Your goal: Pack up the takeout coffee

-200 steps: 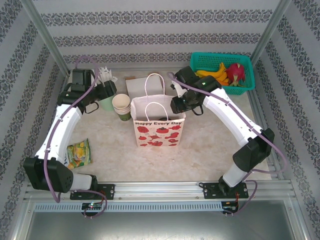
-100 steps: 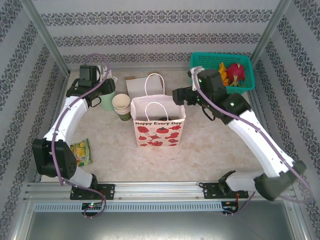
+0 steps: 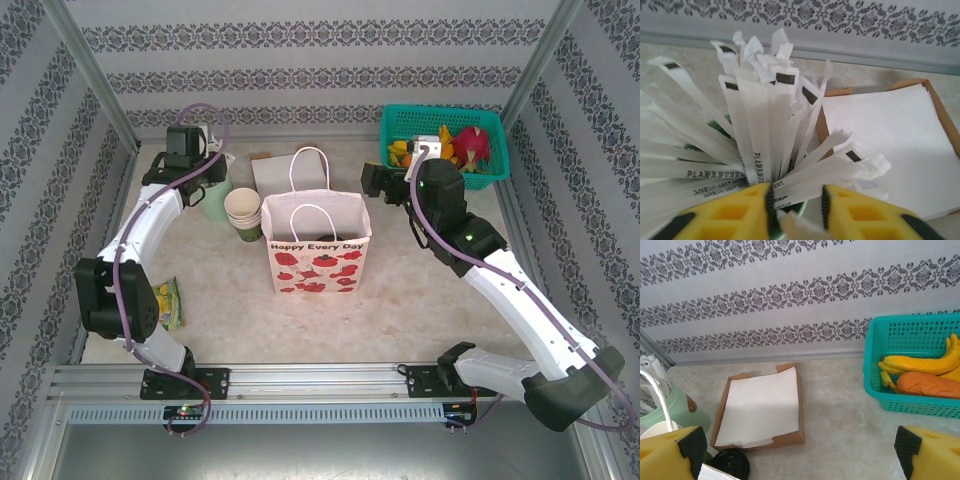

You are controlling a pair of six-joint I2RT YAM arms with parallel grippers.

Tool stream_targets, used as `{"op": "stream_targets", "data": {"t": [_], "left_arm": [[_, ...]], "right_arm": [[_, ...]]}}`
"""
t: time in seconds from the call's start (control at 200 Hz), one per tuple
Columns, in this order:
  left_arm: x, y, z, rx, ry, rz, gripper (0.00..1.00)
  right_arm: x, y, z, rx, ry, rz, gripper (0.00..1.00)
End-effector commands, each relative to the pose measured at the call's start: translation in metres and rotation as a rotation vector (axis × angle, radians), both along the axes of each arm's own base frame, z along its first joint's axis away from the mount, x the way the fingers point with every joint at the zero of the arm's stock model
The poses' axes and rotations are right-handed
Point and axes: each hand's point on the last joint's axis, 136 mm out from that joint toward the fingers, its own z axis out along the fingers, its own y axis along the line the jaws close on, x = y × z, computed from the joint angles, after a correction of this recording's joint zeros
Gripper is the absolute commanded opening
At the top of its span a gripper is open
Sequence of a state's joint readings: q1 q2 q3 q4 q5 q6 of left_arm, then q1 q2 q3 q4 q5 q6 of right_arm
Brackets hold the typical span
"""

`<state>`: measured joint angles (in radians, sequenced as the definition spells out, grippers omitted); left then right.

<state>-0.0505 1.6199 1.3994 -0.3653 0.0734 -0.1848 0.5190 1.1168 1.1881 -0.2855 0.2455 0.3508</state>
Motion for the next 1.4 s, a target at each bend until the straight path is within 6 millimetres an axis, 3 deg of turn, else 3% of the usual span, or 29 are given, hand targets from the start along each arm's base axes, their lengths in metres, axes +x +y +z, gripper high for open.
{"op": "stream_targets", "data": {"t": [0.0,0.23,0.325,0.44,0.6,0.714,0.849,1.019,1.264,1.394], "left_arm": [[0.009,0.002,0.024,0.019,-0.072,-0.008,0.22],[-0.009,0.005,0.038,0.048,-0.073,-0.010,0.00],[-0.023,0.008,0.049,0.061,-0.069,-0.003,0.00],[-0.045,0.007,0.072,0.053,-0.072,-0.010,0.00],[-0.089,-0.002,0.104,0.026,-0.054,-0.070,0.00],[-0.127,-0.014,0.138,-0.022,-0.125,-0.138,0.00],[-0.166,-0.038,0.182,-0.110,-0.225,-0.262,0.00],[-0.195,-0.055,0.230,-0.159,-0.356,-0.370,0.00],[-0.229,-0.074,0.273,-0.130,-0.449,-0.533,0.00],[-0.243,-0.097,0.274,-0.183,-0.433,-0.700,0.00]], "right_arm": [[0.001,-0.006,0.011,0.041,-0.036,-0.031,0.98],[0.004,-0.015,0.010,0.035,-0.045,-0.085,0.98],[0.006,-0.017,0.008,0.028,-0.046,-0.099,0.98],[0.008,-0.007,0.011,-0.009,-0.073,-0.033,0.98],[0.005,0.000,0.017,-0.020,-0.096,0.022,0.98],[0.001,0.006,0.021,0.014,-0.088,0.072,0.98],[0.003,-0.001,0.024,0.059,-0.102,0.030,0.98],[0.002,0.000,0.022,0.077,-0.092,0.039,0.98],[0.004,-0.007,0.015,0.077,-0.074,-0.007,0.98],[0.005,-0.006,0.014,0.074,-0.074,-0.005,0.98]]}}
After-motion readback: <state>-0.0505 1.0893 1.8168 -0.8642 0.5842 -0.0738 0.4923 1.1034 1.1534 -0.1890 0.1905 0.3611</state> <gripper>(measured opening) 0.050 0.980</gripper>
